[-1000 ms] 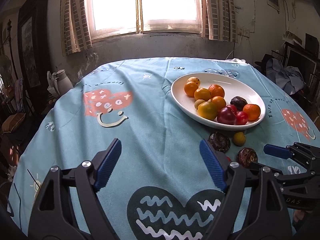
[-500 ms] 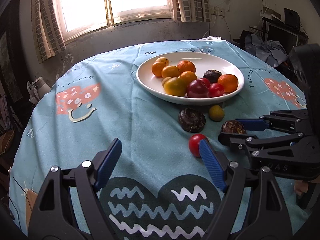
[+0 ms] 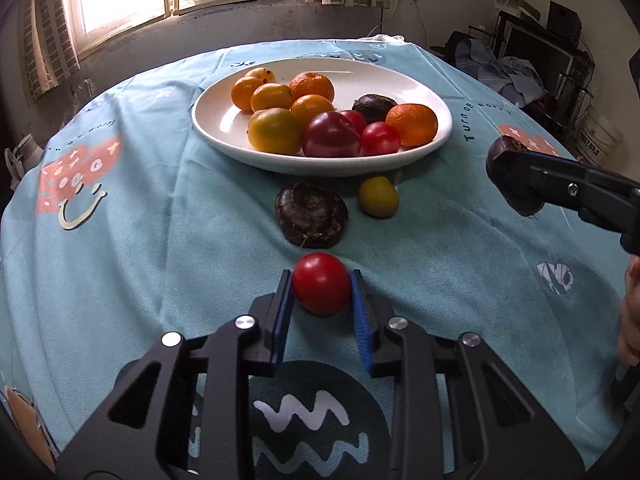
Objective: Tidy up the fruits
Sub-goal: 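Grasp a red tomato with the left gripper while the right gripper grasps a dark passion fruit, then place both held fruits on the white plate and open both grippers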
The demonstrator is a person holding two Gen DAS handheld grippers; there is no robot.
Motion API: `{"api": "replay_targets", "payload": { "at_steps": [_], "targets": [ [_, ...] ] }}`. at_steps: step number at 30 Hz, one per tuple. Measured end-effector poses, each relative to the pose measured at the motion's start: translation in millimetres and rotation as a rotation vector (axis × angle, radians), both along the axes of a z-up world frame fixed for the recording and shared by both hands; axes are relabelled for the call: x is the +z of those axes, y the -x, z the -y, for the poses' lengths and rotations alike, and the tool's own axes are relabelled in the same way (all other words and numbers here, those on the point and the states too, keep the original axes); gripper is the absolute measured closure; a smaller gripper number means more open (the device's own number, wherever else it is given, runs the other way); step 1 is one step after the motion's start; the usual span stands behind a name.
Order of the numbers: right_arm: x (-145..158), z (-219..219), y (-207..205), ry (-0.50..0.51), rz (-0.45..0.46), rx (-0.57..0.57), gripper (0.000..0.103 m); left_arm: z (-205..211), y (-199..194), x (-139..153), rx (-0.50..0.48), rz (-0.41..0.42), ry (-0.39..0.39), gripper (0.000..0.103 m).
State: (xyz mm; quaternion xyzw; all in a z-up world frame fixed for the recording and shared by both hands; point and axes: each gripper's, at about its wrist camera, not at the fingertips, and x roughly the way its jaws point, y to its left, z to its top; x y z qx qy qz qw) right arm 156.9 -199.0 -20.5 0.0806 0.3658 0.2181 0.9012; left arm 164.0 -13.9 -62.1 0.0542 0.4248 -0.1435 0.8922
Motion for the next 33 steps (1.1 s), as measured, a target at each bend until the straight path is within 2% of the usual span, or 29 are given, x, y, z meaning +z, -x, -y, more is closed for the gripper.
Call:
{"api": "replay_targets", "payload": {
  "at_steps": [7, 10, 12, 16, 19, 22, 26, 28, 29, 30, 31, 33],
  "targets": [
    [-2.6, -0.8, -0.5, 0.007, -0.005, -0.008, 0.06, -2.1, -2.6, 1.0, -0.005, -0.002, 0.028, 0.076],
    [1.3, 3.2, 0.9, 0.003, 0.014, -0.02, 0.06, -4.5, 4.9, 15.3, 0.008, 0.054, 0.017, 0.076],
    [5.9, 6.3, 0.6, -0.003, 0.028, -0.031, 0.06, -10.9, 2.4, 32.0, 0.024, 0.087, 0.046, 0.076],
    [16.5, 4.0, -15.8, 0.029, 0.041, -0.04, 0.06, -19.3, -29.6, 65.3, 0.076, 0.125, 0.059, 0.076],
    [26.7, 0.7, -39.8, 0.056, 0.057, -0.055, 0.06, -22.5, -61.1, 78.3, 0.122, 0.142, 0.071, 0.076],
    [29.3, -4.1, -69.6, 0.048, 0.051, -0.068, 0.06, -25.2, -93.3, 74.2, 0.153, 0.111, 0.094, 0.076],
    [16.6, -14.4, -103.9, 0.023, 0.024, -0.063, 0.059, -23.4, -121.2, 58.3, 0.164, 0.08, 0.092, 0.075],
    [10.8, -16.6, -112.0, 0.016, 0.027, -0.084, 0.049, -24.8, -127.7, 50.4, 0.172, 0.071, 0.104, 0.074],
    [9.5, -16.4, -112.6, 0.01, 0.04, -0.094, 0.042, -25.9, -129.7, 46.7, 0.169, 0.064, 0.107, 0.068],
    [8.9, -15.7, -112.4, 0.009, 0.048, -0.097, 0.042, -26.7, -129.5, 44.0, 0.173, 0.064, 0.105, 0.058],
    [9.5, -15.0, -112.1, 0.013, 0.045, -0.093, 0.042, -28.4, -128.1, 43.4, 0.182, 0.071, 0.102, 0.054],
    [15.6, -9.5, -106.2, -0.008, 0.057, -0.097, 0.042, -32.5, -123.9, 44.2, 0.185, 0.074, 0.109, 0.052]
  ]
}}
